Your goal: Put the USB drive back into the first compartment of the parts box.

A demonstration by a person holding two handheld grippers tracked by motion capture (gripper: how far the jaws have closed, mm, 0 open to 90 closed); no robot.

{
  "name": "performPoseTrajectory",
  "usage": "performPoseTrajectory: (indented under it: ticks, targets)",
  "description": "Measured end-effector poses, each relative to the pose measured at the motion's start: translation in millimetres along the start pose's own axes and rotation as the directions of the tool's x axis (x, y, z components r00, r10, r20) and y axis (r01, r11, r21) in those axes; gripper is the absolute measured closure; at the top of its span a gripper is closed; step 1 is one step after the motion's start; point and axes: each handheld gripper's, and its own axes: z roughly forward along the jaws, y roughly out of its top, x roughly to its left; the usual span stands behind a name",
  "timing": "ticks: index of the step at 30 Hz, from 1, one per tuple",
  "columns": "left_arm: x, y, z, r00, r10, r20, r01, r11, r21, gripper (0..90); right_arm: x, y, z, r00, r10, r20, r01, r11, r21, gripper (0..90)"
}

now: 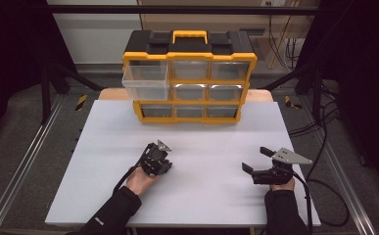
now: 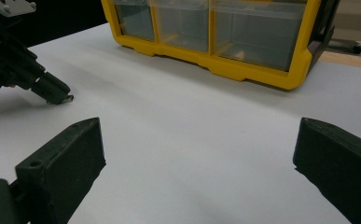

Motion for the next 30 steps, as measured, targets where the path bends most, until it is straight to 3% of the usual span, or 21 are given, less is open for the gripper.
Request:
performPoseTrajectory:
  ticks: [30]
  targets:
    - [8.7, 2.9, -23.8, 0.9997, -0.010, 0.020, 0.011, 0.9981, -0.061, 78.1, 0.2, 0.0, -0.1, 1.0000, -0.001, -0.006, 0.001, 1.000, 0.002, 2.2]
